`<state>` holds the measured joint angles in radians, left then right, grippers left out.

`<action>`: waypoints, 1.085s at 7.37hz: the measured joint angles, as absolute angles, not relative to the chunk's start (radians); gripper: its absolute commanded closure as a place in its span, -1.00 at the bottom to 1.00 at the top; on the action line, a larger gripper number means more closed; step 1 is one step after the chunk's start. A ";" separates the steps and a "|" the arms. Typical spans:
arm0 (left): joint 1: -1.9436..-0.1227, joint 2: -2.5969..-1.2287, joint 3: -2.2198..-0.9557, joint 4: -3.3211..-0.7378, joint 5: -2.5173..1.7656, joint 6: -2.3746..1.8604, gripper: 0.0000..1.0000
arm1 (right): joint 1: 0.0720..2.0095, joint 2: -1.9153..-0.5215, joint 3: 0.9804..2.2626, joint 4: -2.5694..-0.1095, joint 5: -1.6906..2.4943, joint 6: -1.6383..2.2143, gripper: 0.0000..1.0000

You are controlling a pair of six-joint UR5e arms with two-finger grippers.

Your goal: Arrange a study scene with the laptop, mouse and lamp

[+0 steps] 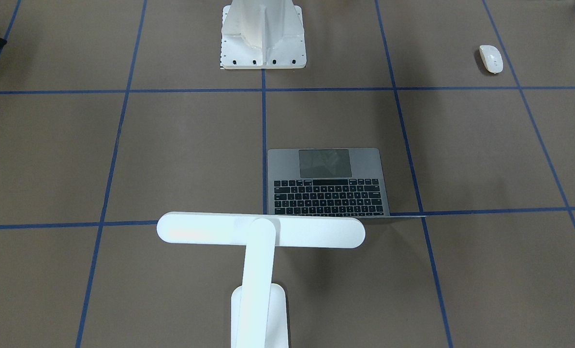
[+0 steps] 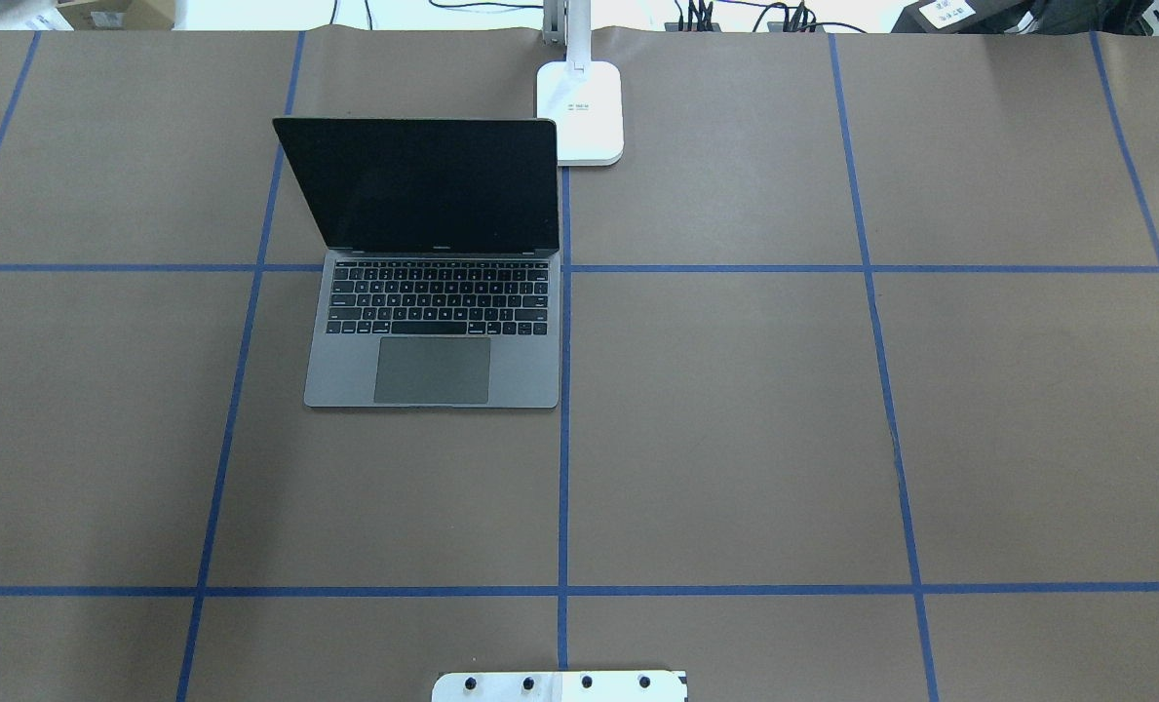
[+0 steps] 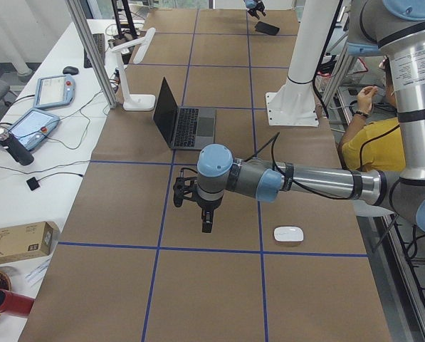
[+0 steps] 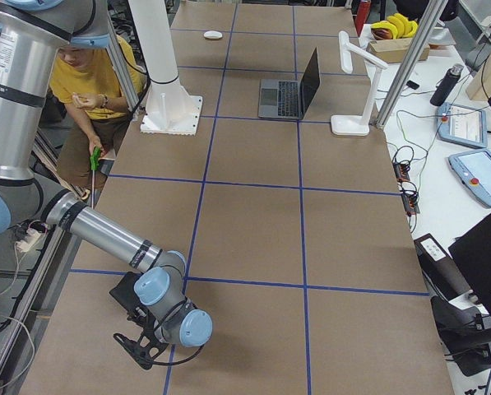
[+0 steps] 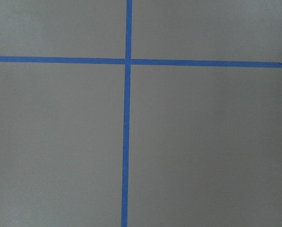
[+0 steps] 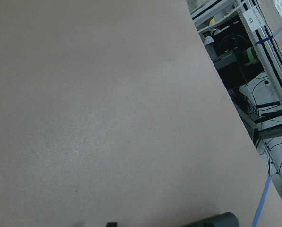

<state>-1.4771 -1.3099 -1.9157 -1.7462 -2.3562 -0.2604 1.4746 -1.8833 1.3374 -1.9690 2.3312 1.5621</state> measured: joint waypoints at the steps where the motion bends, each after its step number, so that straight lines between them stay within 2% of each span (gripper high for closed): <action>1: -1.477 -1.309 -1.919 -1.746 -2.356 -0.260 -1.00 | 1.486 -1.878 1.339 -1.968 2.362 1.574 -0.37; 8: -1.477 -1.308 -1.922 -1.746 -2.356 -0.260 -1.00 | 1.494 -1.899 1.328 -1.968 2.405 1.601 -0.35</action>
<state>-1.4772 -1.3085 -1.9220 -1.7465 -2.3562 -0.2596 1.4939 -1.8995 1.3278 -1.9683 2.4047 1.6008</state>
